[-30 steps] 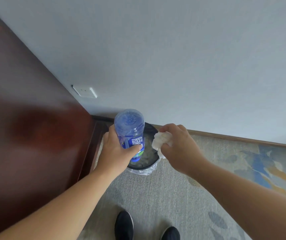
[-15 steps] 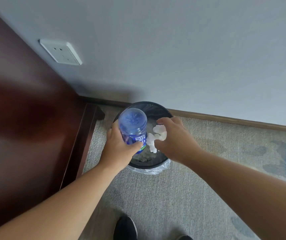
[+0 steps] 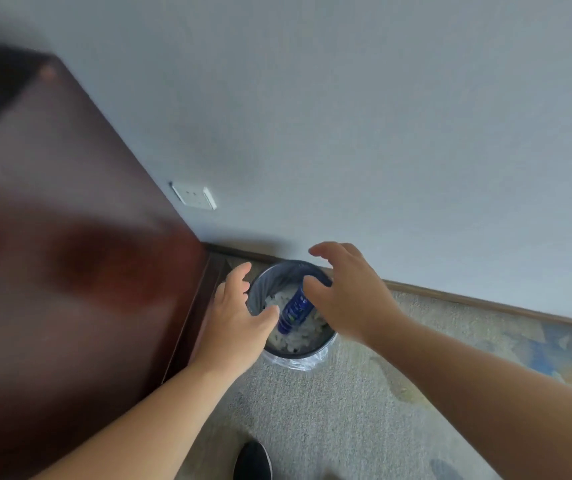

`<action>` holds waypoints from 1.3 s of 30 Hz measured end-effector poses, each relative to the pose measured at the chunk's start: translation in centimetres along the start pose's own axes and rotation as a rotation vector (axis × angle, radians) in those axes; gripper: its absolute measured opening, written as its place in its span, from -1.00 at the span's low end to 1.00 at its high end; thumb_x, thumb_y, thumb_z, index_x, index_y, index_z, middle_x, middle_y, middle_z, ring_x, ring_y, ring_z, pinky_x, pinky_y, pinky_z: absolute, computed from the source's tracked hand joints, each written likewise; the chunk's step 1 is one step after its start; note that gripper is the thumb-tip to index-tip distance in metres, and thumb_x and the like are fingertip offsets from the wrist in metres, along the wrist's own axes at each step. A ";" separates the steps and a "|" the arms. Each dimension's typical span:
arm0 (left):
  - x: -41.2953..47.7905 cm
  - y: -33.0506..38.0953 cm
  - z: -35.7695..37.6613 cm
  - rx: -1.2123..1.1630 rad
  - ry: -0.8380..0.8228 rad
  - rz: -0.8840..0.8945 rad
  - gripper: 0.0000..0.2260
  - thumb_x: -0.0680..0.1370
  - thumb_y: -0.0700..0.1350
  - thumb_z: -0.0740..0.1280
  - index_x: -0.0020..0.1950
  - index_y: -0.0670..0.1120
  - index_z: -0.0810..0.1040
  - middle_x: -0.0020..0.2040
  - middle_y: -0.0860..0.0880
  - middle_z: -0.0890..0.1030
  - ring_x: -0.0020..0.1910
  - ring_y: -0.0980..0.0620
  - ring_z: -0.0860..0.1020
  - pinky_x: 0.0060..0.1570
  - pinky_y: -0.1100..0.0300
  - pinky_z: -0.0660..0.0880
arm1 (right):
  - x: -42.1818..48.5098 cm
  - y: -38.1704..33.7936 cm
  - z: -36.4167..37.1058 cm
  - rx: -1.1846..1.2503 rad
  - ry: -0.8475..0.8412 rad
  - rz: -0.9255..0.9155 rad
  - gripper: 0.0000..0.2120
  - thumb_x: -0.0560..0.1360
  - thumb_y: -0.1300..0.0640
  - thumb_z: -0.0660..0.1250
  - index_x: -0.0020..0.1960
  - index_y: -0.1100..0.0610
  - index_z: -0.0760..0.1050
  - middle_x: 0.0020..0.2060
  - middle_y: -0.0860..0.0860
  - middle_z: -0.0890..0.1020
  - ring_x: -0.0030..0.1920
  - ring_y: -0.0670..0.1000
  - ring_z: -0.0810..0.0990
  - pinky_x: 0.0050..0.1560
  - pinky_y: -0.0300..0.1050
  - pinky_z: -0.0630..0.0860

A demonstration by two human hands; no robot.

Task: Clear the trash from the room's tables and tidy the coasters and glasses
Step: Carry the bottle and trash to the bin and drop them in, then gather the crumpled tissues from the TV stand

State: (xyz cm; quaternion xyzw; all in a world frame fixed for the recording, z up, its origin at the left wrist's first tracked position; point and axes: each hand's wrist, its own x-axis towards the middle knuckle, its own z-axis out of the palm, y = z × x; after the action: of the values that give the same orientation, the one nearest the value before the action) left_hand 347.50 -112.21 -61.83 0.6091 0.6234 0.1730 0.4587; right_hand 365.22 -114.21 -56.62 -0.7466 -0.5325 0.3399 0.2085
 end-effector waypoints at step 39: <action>-48.9 13.2 -43.4 -0.171 0.784 0.175 -0.46 0.49 -0.04 0.36 0.42 0.19 0.24 0.25 0.12 0.41 0.21 0.16 0.42 0.08 0.24 0.41 | -37.0 -46.4 -6.5 0.002 -0.084 -0.863 -0.68 0.49 -0.04 0.25 0.24 -0.18 0.41 0.07 -0.29 0.42 0.04 -0.28 0.45 -0.09 -0.46 0.28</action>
State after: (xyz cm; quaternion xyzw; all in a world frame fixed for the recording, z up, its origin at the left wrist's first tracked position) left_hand 313.52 -139.61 -11.39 0.5072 0.6804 0.4816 0.2188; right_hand 332.15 -132.54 -10.39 -0.4409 -0.8034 0.2523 0.3106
